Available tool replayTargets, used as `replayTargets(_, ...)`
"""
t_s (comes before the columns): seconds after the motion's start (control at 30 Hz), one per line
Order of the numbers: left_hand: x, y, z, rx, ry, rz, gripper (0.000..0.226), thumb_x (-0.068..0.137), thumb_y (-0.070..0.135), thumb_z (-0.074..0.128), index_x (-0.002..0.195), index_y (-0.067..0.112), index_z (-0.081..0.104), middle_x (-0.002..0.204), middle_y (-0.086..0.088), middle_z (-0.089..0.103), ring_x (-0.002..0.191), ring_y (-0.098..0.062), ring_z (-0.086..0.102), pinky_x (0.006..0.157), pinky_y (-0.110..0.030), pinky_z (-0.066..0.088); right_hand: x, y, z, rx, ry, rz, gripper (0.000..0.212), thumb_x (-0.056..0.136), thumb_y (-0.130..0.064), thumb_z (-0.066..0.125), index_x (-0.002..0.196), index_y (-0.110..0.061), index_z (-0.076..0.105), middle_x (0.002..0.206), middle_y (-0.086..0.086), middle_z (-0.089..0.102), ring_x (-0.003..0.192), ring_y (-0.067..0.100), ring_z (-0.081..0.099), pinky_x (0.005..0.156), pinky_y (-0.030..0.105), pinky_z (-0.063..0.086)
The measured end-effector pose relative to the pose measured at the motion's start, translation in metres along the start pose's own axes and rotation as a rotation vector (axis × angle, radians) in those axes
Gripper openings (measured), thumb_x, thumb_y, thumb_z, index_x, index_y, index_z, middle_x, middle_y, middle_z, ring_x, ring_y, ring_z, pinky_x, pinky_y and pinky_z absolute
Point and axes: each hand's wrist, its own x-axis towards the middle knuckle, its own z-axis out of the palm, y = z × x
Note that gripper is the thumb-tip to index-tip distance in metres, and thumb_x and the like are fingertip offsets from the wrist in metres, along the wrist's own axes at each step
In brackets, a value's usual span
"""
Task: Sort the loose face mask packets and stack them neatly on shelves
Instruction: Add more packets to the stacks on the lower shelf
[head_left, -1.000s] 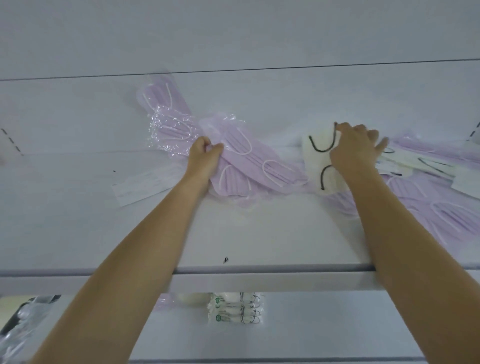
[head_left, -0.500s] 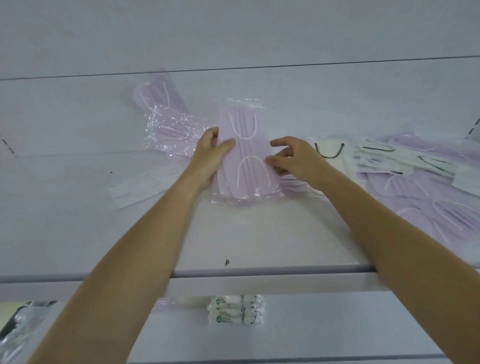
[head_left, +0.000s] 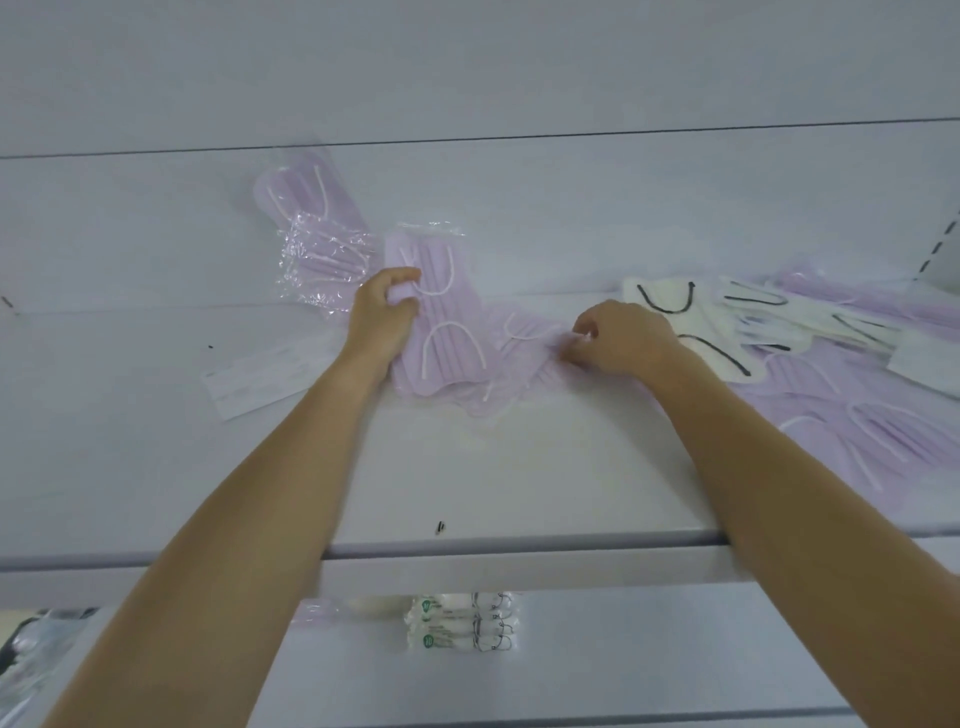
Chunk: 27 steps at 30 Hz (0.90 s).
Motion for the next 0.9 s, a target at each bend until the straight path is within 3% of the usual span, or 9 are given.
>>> replayTargets(0.1,-0.002,0.003,0.0,0.036,0.013,0.038,0.037,0.086,-0.001,0.048,0.117,0.014,0.063,0.125,0.003,0.057,0.111,-0.01,0.053,0.086,-0.009,0.04,0.001,-0.003,-0.001,0.208,0.216,-0.029,0.039,0.09,-0.028,0.051,0.057,-0.015,0.034,0.058,0.003,0.038,0.063,0.026,0.043,0.053,0.031,0.027)
replayTargets(0.2,-0.012,0.015,0.004,-0.015,-0.076,0.119,0.032,0.09,0.009,0.055,0.12,0.018,0.061,0.119,0.013,0.057,0.107,0.002,0.051,0.087,-0.004,0.038,0.004,-0.006,-0.005,0.599,0.382,0.02,0.042,0.089,-0.031,0.051,0.056,-0.017,0.029,0.052,0.0,0.027,0.049,0.017,0.028,0.048,0.03,0.022)
replayTargets(0.33,-0.026,0.027,0.014,-0.02,-0.329,0.197,0.028,0.095,0.029,0.055,0.122,0.027,0.058,0.117,0.022,0.054,0.11,0.013,0.047,0.095,-0.005,0.034,0.002,-0.015,-0.014,1.292,0.024,0.141,0.021,0.089,-0.028,0.056,0.072,-0.015,0.056,0.061,-0.002,0.061,0.059,0.012,0.061,0.065,0.023,0.046)
replayTargets(0.47,-0.028,0.028,0.019,-0.025,-0.453,0.153,0.041,0.093,0.034,0.056,0.132,0.022,0.052,0.128,0.017,0.05,0.123,0.002,0.044,0.096,-0.005,0.033,0.004,-0.017,-0.009,1.537,-0.243,0.021,0.02,0.097,-0.034,0.043,0.097,-0.023,0.06,0.088,-0.012,0.073,0.087,0.005,0.069,0.081,0.03,0.044)
replayTargets(0.6,-0.027,0.028,0.014,-0.19,-0.579,0.105,0.045,0.089,0.031,0.057,0.132,0.016,0.054,0.133,0.001,0.057,0.124,-0.013,0.052,0.108,-0.034,0.038,0.005,-0.017,-0.006,1.637,-0.322,-0.042,0.021,0.098,-0.033,0.039,0.108,-0.023,0.056,0.101,-0.013,0.071,0.102,0.005,0.064,0.094,0.041,0.037)
replayTargets(0.7,-0.026,0.03,0.012,-0.27,-0.584,0.037,0.039,0.082,0.02,0.055,0.12,0.017,0.062,0.119,-0.001,0.066,0.111,-0.016,0.062,0.096,-0.031,0.047,0.005,-0.018,-0.004,1.674,-0.342,-0.06,0.019,0.097,-0.023,0.042,0.108,-0.022,0.057,0.102,-0.008,0.071,0.106,0.008,0.061,0.092,0.038,0.042)
replayTargets(0.77,-0.026,0.03,0.012,-0.236,-0.478,-0.012,0.028,0.081,0.011,0.049,0.094,0.025,0.07,0.094,0.007,0.071,0.09,-0.013,0.066,0.082,-0.028,0.05,0.007,-0.02,-0.001,1.653,-0.29,-0.038,0.019,0.095,-0.016,0.044,0.105,-0.022,0.059,0.102,-0.005,0.07,0.104,0.01,0.061,0.088,0.032,0.047)
replayTargets(0.83,-0.021,0.027,0.01,-0.177,-0.339,-0.066,0.024,0.083,0.005,0.043,0.077,0.019,0.062,0.079,0.003,0.063,0.077,-0.017,0.058,0.074,-0.03,0.042,0.008,-0.021,0.004,1.373,-0.092,0.008,0.016,0.093,-0.015,0.051,0.105,-0.019,0.061,0.103,-0.001,0.066,0.101,0.013,0.06,0.087,0.029,0.047)
replayTargets(0.9,-0.015,0.025,0.007,-0.121,-0.226,-0.112,0.012,0.084,0.003,0.039,0.082,0.011,0.048,0.083,-0.008,0.045,0.077,-0.017,0.043,0.072,-0.033,0.032,0.01,-0.014,0.011,0.702,0.082,0.017,0.035,0.09,-0.031,0.059,0.121,-0.016,0.055,0.114,0.004,0.06,0.109,0.019,0.054,0.095,0.032,0.041)
